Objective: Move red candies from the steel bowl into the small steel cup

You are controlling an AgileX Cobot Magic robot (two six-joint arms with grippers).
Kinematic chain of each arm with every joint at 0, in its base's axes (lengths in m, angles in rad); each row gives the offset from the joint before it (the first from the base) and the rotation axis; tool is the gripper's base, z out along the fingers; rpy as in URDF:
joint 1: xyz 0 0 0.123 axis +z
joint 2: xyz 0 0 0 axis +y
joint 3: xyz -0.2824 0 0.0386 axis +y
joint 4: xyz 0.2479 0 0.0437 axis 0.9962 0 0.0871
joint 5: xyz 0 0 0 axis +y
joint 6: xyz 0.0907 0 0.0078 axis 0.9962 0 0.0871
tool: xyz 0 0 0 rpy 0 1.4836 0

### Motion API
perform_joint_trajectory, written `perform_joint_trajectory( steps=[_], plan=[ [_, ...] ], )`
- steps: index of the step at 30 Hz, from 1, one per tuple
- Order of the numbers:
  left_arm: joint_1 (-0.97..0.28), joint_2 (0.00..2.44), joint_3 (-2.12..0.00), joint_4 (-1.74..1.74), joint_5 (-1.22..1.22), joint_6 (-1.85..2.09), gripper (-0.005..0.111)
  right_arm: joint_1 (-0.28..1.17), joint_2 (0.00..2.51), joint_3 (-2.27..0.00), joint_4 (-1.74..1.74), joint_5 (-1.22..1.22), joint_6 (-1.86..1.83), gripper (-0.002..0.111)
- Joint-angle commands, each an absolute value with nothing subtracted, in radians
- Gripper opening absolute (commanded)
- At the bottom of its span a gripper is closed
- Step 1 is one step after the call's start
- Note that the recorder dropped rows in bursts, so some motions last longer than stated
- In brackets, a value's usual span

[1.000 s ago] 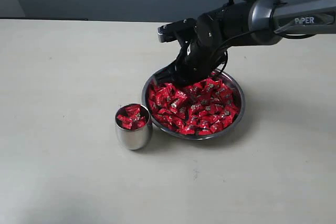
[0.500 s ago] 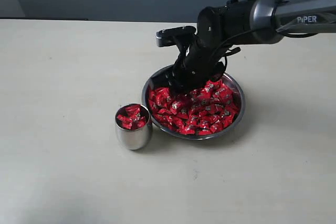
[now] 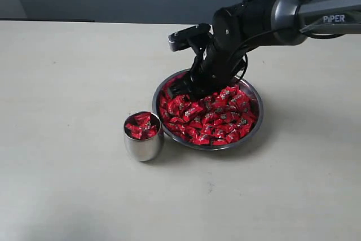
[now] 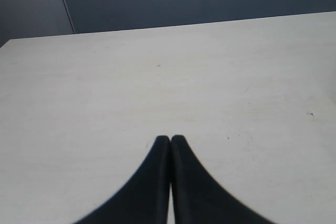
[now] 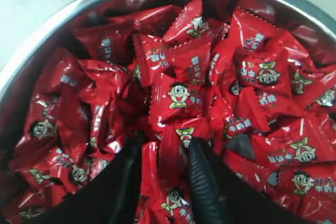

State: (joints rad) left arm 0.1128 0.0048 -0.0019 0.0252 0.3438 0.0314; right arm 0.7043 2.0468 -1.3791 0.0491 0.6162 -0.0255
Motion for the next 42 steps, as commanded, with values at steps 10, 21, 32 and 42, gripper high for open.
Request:
perform_joint_trajectory(
  steps=[10,21,32,42],
  plan=[
    [0.108,0.000,0.000,0.027,0.334,0.029,0.000,0.698,2.067,-1.381,0.023,0.612,-0.024,0.031],
    [0.108,0.000,0.000,0.027,0.334,0.029,0.000,0.698,2.067,-1.381,0.023,0.576,-0.024,0.013],
    [0.108,0.000,0.000,0.027,0.334,0.029,0.000,0.698,2.067,-1.381,0.021,0.551,-0.031,-0.001],
    [0.108,0.000,0.000,0.027,0.334,0.029,0.000,0.698,2.037,-1.383,-0.027,0.544,-0.031,-0.001]
  ],
)
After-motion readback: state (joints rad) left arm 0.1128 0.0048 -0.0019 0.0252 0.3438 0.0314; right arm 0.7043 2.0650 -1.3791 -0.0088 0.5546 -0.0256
